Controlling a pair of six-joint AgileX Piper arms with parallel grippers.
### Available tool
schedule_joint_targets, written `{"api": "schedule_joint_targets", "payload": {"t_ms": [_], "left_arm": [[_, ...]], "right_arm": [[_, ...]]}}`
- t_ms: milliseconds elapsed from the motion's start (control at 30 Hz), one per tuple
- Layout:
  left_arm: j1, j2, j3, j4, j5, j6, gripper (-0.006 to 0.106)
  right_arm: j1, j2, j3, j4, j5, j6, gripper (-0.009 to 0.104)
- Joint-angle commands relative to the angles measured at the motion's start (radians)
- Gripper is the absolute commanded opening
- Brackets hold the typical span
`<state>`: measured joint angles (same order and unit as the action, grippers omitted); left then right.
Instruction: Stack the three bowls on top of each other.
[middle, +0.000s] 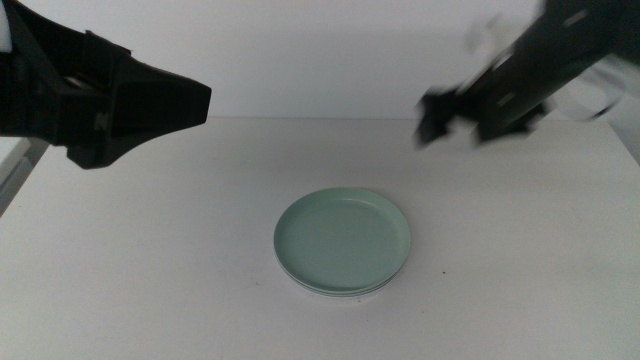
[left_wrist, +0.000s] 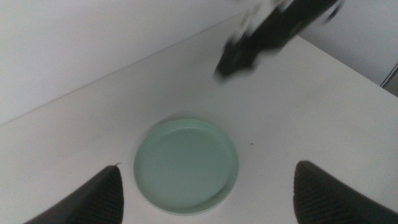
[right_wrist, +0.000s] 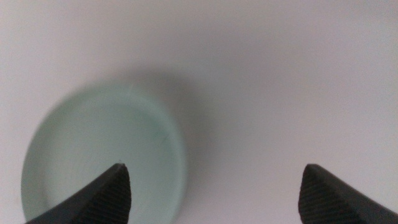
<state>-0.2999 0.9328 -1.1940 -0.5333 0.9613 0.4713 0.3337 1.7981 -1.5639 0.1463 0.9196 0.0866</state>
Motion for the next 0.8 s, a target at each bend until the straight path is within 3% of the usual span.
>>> {"api": "schedule_joint_targets", "payload": {"t_ms": [0, 200, 333, 767], "left_arm": [[0.000, -0.001, 0.004, -0.006, -0.010, -0.006, 0.094], [0.000, -0.001, 0.004, -0.006, -0.010, -0.006, 0.094], [0.000, -0.001, 0.004, -0.006, -0.010, -0.006, 0.094], [0.000, -0.001, 0.004, -0.006, -0.010, -0.006, 0.094]], "right_arm": [[-0.045, -0.140, 0.005, -0.072, 0.000, -0.012, 0.093], [-0.153, -0.454, 0.154, -0.123, -0.060, -0.005, 0.093], [-0.165, -0.633, 0.329, -0.177, -0.187, 0.038, 0.093], [-0.165, -0.718, 0.427, -0.160, -0.269, 0.052, 0.093]]}}
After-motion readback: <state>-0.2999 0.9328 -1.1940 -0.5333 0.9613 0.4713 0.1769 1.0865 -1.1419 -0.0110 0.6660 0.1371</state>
